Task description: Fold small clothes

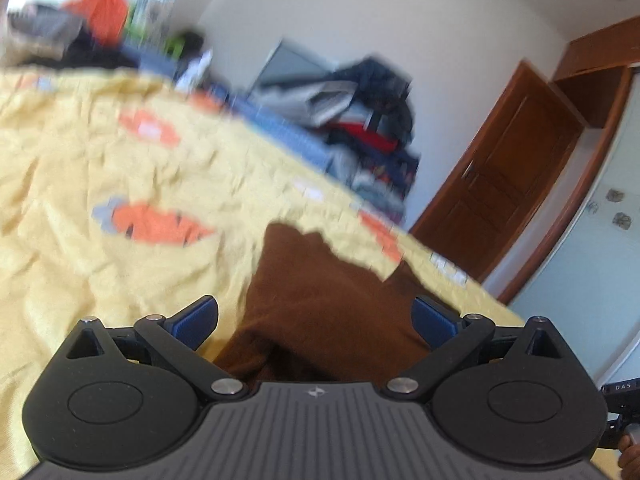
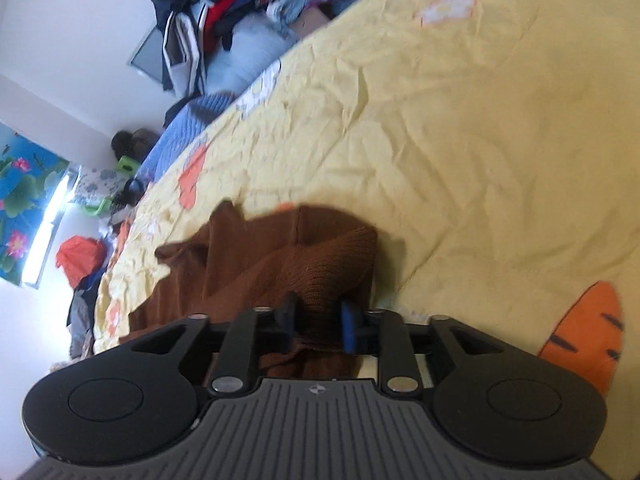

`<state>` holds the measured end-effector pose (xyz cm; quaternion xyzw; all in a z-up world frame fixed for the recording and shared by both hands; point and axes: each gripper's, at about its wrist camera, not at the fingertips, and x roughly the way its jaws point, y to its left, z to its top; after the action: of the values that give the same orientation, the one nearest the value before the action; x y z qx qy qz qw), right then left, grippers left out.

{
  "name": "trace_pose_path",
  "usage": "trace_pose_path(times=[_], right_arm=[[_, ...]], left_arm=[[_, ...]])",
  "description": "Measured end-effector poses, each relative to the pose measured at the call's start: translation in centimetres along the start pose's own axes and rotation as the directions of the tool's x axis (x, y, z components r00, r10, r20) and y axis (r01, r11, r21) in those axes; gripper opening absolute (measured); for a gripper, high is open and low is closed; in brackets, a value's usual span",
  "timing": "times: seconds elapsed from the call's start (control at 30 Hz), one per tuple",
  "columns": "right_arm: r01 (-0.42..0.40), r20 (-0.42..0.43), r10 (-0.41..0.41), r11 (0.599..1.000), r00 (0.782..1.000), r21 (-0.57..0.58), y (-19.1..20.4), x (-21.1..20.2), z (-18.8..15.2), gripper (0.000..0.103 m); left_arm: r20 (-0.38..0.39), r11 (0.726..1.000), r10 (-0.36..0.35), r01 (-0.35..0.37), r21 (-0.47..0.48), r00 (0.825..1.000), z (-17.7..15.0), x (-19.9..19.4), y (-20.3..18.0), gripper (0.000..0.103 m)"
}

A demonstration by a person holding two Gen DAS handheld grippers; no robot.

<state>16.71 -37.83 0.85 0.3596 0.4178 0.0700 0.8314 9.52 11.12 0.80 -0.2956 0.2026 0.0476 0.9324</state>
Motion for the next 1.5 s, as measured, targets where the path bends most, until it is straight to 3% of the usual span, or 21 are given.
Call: trace_pose_path(times=[0.07, 0.13, 0.2, 0.27, 0.3, 0.37, 0.4, 0.43, 0.53, 0.63, 0.73, 0.87, 0.97, 1.0, 1.03, 1.1, 1.23, 1.3, 1.37, 1.4, 1.5], right_arm=[[0.103, 0.106, -0.093, 0.991, 0.990, -0.085, 1.3, -2.1, 0.1, 0.051], [0.221, 0.220, -0.173, 0.951, 0.960, -0.218, 3.2, -3.5, -0.3, 0.052], [0.218, 0.231, -0.146, 0.921, 0.962, -0.324, 5.0, -3.2, -1.1, 0.052], [0.166, 0.185, -0.099, 0.906, 0.978, -0.389, 6.4, -1.9, -1.9, 0.057], [0.151, 0.162, -0.091, 0.898, 0.983, -0.413, 7.0, -1.0, -2.3, 0.060], [0.162, 0.120, -0.120, 0.874, 0.986, -0.457, 7.7, 1.1, -3.2, 0.061], [0.181, 0.098, -0.153, 0.864, 0.983, -0.471, 7.7, 2.5, -3.6, 0.061], [0.200, 0.088, -0.180, 0.855, 0.980, -0.478, 7.4, 3.3, -4.0, 0.061], [0.210, 0.137, -0.162, 0.831, 0.977, -0.516, 7.4, 3.5, -5.3, 0.070], [0.223, 0.143, -0.171, 0.795, 0.975, -0.565, 7.7, 3.5, -6.2, 0.075], [0.224, 0.153, -0.166, 0.783, 0.974, -0.581, 7.9, 3.6, -6.9, 0.087], [0.264, 0.176, -0.196, 0.713, 0.965, -0.650, 9.1, 5.1, -8.5, 0.103], [0.264, 0.168, -0.204, 0.745, 0.965, -0.613, 10.0, 4.0, -8.2, 0.096], [0.237, 0.169, -0.170, 0.777, 0.971, -0.584, 10.2, 3.0, -8.0, 0.096], [0.186, 0.168, -0.109, 0.808, 0.980, -0.559, 10.3, 1.9, -7.9, 0.096], [0.135, 0.188, -0.038, 0.832, 0.982, -0.537, 10.9, 0.9, -7.8, 0.099], [0.232, 0.186, -0.150, 0.777, 0.971, -0.585, 12.1, 3.6, -8.5, 0.099], [0.285, 0.172, -0.227, 0.750, 0.959, -0.596, 11.4, 5.4, -9.2, 0.102], [0.296, 0.227, -0.193, 0.697, 0.955, -0.653, 10.6, 5.6, -10.7, 0.103], [0.286, 0.248, -0.159, 0.702, 0.956, -0.652, 10.0, 5.3, -11.0, 0.103], [0.285, 0.239, -0.166, 0.698, 0.957, -0.657, 10.2, 5.3, -10.8, 0.103]], left_arm=[[-0.007, 0.995, 0.006, -0.007, -0.097, 1.000, 1.5, -0.1, 1.3, 0.103], [-0.014, 0.979, -0.002, -0.001, -0.204, 1.000, 3.5, 0.7, 2.9, 0.103], [-0.111, 0.970, 0.019, -0.045, -0.241, 0.994, 5.3, 3.4, 3.7, 0.103], [-0.236, 0.979, 0.015, -0.062, -0.193, 0.972, 6.1, 6.4, 3.6, 0.102], [-0.233, 0.989, 0.024, -0.058, -0.137, 0.972, 6.4, 6.9, 2.8, 0.098], [-0.288, 0.998, -0.007, -0.010, -0.060, 0.958, 6.7, 8.2, 1.3, 0.068], [-0.329, 1.000, -0.019, 0.014, -0.019, 0.944, 6.6, 8.9, 0.5, 0.031], [-0.347, 0.998, 0.008, 0.012, 0.054, 0.938, 6.5, 9.3, -0.5, 0.011], [-0.254, 0.957, 0.098, -0.021, 0.290, 0.962, 6.4, 8.7, -2.8, 0.005], [-0.155, 0.924, 0.116, -0.050, 0.379, 0.981, 7.4, 7.7, -3.0, 0.005], [-0.238, 0.911, 0.214, -0.105, 0.400, 0.947, 5.8, 9.9, -1.0, 0.005], [-0.156, 0.869, 0.217, -0.118, 0.480, 0.963, 4.2, 8.5, -1.0, 0.012], [-0.026, 0.821, 0.300, -0.244, 0.516, 0.954, 4.6, 5.8, -2.6, 0.030], [0.032, 0.813, 0.281, -0.256, 0.522, 0.959, 4.6, 4.5, -3.3, 0.046], [0.071, 0.813, 0.229, -0.231, 0.534, 0.971, 4.6, 3.5, -4.0, 0.072], [0.115, 0.807, 0.113, -0.159, 0.569, 0.987, 3.6, 2.2, -5.6, 0.094], [-0.031, 0.752, 0.092, -0.049, 0.657, 0.995, 0.4, 4.5, -7.6, 0.094], [-0.137, 0.759, 0.133, -0.012, 0.651, 0.982, -0.6, 6.4, -6.5, 0.093], [-0.211, 0.823, 0.124, 0.019, 0.568, 0.970, 0.5, 7.6, -4.8, 0.094], [-0.219, 0.836, 0.144, 0.000, 0.549, 0.965, 1.2, 8.2, -4.1, 0.095], [-0.213, 0.800, 0.165, -0.005, 0.600, 0.963, 1.7, 8.4, -4.4, 0.097]])
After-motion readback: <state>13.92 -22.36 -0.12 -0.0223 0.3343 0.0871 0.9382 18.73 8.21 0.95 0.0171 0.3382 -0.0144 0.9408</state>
